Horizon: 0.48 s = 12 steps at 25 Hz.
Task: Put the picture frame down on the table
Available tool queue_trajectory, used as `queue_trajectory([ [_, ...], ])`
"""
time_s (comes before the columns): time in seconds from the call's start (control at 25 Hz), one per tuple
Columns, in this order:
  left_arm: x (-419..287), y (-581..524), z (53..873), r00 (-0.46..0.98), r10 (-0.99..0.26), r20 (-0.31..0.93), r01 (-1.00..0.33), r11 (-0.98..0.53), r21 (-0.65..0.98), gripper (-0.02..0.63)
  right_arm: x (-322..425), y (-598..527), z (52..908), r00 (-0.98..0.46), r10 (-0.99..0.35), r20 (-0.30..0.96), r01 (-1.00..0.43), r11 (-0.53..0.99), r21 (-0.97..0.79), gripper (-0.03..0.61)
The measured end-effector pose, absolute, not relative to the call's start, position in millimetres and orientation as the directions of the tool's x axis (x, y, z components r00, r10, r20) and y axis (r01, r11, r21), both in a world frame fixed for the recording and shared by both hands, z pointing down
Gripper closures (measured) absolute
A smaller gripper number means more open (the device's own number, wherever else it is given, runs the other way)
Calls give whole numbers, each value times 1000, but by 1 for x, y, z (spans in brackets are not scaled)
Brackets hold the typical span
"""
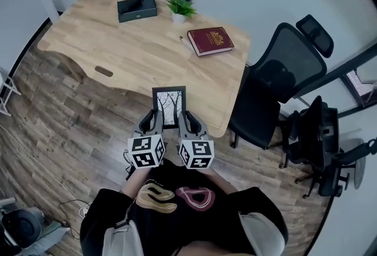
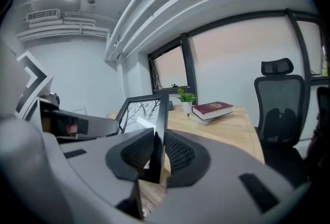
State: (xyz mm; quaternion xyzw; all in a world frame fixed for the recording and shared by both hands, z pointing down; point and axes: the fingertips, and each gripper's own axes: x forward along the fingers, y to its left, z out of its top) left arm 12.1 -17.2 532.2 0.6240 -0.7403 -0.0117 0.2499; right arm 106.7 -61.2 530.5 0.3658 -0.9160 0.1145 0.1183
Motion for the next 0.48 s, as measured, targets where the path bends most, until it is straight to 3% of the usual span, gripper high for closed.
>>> queue_trajectory([
  [0.48,-92,-86,521,-7,-936,351,-940,125,317,531,5,-121,521,-639,-715,284,-764,632,-130,505],
])
